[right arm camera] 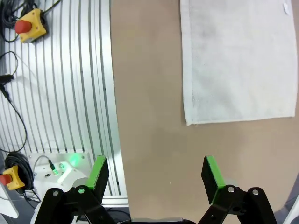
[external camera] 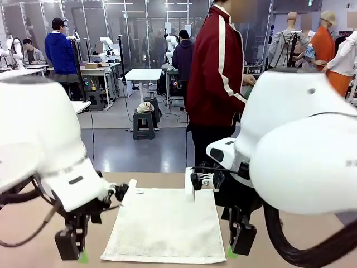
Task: Fold the towels and place them in the basket.
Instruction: When a person lays out a Towel with hook on the table, fold it in half twice.
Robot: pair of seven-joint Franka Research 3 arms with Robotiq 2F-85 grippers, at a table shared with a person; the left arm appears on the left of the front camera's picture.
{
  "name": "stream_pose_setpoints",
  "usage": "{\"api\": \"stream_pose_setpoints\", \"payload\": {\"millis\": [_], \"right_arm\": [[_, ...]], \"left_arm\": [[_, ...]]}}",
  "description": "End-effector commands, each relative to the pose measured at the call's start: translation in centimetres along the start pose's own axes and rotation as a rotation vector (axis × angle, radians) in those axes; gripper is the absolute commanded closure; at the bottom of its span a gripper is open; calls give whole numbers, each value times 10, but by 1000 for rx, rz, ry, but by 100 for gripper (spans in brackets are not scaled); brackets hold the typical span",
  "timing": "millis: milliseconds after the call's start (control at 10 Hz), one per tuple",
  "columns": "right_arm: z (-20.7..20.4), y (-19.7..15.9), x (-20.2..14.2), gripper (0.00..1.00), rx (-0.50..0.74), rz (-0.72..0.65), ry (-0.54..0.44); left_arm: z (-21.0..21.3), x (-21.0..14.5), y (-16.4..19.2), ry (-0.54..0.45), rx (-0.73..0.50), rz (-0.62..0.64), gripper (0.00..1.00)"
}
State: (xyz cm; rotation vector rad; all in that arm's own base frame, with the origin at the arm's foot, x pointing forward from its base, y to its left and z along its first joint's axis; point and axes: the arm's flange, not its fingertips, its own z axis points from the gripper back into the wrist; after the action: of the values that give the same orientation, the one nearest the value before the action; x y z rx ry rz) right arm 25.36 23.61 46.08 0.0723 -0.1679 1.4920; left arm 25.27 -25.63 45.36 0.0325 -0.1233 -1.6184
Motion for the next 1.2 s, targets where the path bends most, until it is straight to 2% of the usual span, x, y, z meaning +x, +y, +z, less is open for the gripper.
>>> {"api": "stream_pose_setpoints", "payload": {"millis": [0, 400, 700, 1100], "right_arm": [[-45, -10, -11, 0, 50, 32, -30], [-95, -15, -12, 0, 81, 0, -12], [-124, -6, -8, 0, 61, 16, 38], [-138, -7, -14, 0, 49, 20, 121]], "left_arm": [[-31, -7, 18, -28, -9, 34, 0], [-81, -8, 34, 40, -21, 6, 0], [-97, -10, 38, 45, 8, -12, 0], [-103, -17, 37, 37, 41, -28, 0]]}}
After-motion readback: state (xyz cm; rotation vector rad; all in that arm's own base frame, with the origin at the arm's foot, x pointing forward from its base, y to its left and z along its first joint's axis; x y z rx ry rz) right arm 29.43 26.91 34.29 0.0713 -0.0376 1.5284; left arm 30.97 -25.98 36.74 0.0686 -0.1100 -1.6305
